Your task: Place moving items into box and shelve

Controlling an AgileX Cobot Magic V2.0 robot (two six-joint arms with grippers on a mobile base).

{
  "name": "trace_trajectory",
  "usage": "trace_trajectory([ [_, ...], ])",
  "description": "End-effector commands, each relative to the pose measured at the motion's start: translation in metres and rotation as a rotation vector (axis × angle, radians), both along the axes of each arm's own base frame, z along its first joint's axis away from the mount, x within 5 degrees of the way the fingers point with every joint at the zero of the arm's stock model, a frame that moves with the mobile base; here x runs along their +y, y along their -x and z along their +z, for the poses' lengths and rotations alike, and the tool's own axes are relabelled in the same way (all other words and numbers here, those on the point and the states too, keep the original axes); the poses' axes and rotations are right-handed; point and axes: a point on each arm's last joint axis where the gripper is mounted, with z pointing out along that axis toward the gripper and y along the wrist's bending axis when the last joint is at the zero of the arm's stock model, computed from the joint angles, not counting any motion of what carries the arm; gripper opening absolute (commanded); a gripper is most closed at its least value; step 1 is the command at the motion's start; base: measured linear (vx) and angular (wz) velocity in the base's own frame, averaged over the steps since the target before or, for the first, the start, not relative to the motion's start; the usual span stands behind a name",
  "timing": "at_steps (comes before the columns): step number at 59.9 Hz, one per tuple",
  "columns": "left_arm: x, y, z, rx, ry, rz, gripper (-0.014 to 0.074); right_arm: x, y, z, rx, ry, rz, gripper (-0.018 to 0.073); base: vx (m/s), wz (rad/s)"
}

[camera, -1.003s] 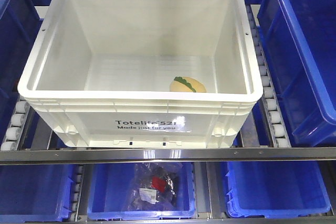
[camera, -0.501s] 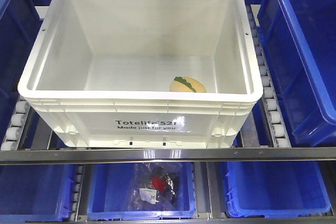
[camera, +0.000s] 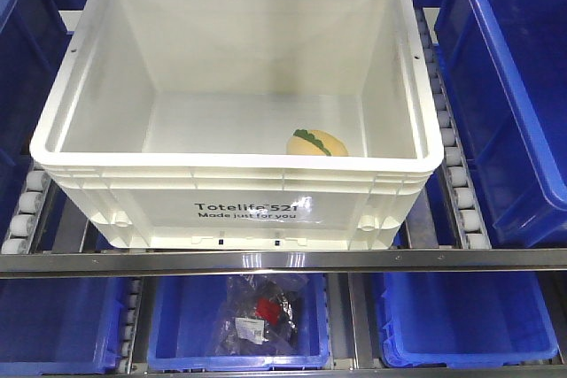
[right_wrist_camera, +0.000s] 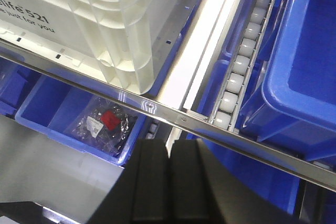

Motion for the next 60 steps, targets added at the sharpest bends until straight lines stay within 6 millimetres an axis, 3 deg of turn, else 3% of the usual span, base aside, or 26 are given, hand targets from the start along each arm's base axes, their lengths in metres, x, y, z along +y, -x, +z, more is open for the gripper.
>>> trace_trajectory([
  [1, -0.001, 0.0, 0.0, -0.074, 0.009, -0.006, -0.0013, 0.001, -0.004, 0.011, -0.076, -0.01, 0.014, -0.0016, 0.0, 0.0],
  [9, -0.001, 0.0, 0.0, -0.074, 0.009, -0.006, -0.0013, -0.002, 0.0, 0.014, -0.123, -0.037, -0.001, -0.0016, 0.0, 0.0],
  [17, -0.001, 0.0, 0.0, -0.074, 0.009, -0.006, -0.0013, -0.003, 0.0, 0.005, -0.337, -0.183, -0.087, -0.0016, 0.0, 0.0],
  [37, -0.001, 0.0, 0.0, -0.074, 0.009, -0.006, -0.0013, -0.012, 0.003, -0.085, -0.792, -0.295, -0.282, -0.0016, 0.0, 0.0],
  [45, -0.001, 0.0, 0.0, -0.074, 0.009, -0.006, -0.0013, -0.013, 0.003, -0.108, -0.84, -0.303, -0.298, -0.0016, 0.0, 0.0],
  [60, -0.001, 0.0, 0.0, -0.074, 0.009, -0.006, -0.0013, -0.013, 0.003, -0.11, -0.813, -0.295, -0.305, -0.0016, 0.0, 0.0],
])
